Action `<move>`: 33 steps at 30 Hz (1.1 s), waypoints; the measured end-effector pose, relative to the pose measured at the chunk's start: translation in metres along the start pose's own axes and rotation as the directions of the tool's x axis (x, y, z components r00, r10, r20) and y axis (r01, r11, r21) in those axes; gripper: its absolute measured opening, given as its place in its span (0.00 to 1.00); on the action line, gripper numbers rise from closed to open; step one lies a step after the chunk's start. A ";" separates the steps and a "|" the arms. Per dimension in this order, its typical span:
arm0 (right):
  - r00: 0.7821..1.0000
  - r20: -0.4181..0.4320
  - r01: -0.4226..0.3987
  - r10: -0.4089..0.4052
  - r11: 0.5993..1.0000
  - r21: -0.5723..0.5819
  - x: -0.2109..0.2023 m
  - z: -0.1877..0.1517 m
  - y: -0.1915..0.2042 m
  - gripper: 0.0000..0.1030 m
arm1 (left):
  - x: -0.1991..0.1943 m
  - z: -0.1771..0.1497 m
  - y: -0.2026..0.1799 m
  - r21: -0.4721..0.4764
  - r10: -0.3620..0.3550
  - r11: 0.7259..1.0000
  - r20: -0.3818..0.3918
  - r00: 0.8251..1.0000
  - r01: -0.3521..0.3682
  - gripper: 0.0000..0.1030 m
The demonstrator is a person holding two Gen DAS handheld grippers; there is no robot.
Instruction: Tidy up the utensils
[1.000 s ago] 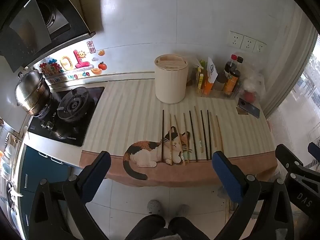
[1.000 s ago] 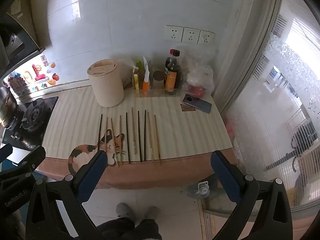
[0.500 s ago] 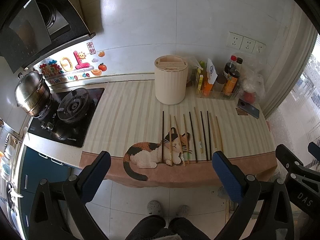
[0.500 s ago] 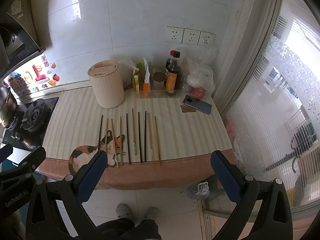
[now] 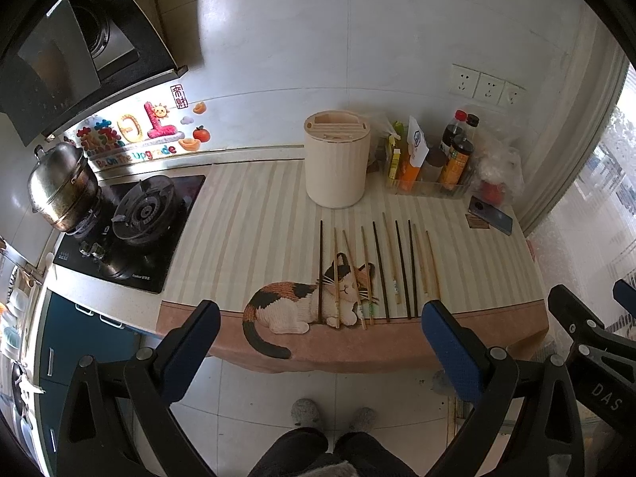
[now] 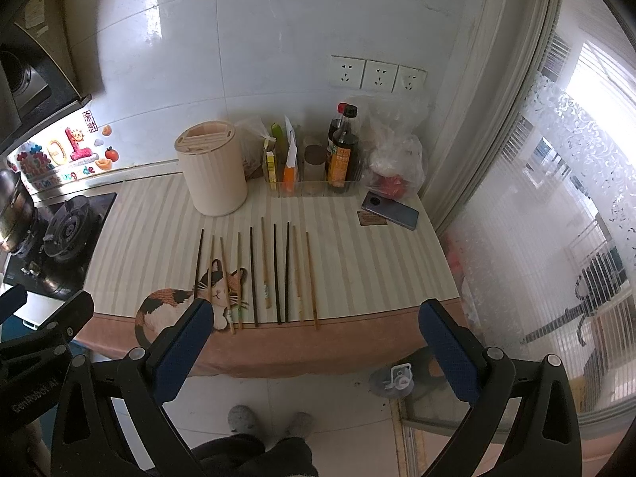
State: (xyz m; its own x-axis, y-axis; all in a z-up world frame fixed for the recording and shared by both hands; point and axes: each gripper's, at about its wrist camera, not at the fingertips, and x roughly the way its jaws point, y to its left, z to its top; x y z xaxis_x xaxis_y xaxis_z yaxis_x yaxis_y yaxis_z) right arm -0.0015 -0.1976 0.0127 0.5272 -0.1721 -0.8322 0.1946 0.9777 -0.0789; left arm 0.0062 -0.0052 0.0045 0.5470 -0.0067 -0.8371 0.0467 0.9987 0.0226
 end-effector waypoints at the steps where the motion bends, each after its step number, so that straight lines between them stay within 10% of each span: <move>1: 1.000 0.001 0.000 0.000 1.000 -0.001 -0.001 0.000 -0.001 1.00 | 0.000 0.001 0.000 0.000 -0.001 1.000 0.000 1.000 0.001 1.00; 33: 1.000 0.006 0.002 -0.002 1.000 -0.006 -0.009 0.000 -0.007 1.00 | -0.004 0.009 -0.008 0.000 -0.002 1.000 0.006 1.000 0.002 1.00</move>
State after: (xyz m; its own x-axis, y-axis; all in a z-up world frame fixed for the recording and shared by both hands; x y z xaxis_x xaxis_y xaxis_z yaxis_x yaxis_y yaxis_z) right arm -0.0072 -0.2034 0.0209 0.5318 -0.1750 -0.8286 0.1912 0.9780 -0.0838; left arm 0.0109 -0.0136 0.0128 0.5522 -0.0088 -0.8337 0.0481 0.9986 0.0212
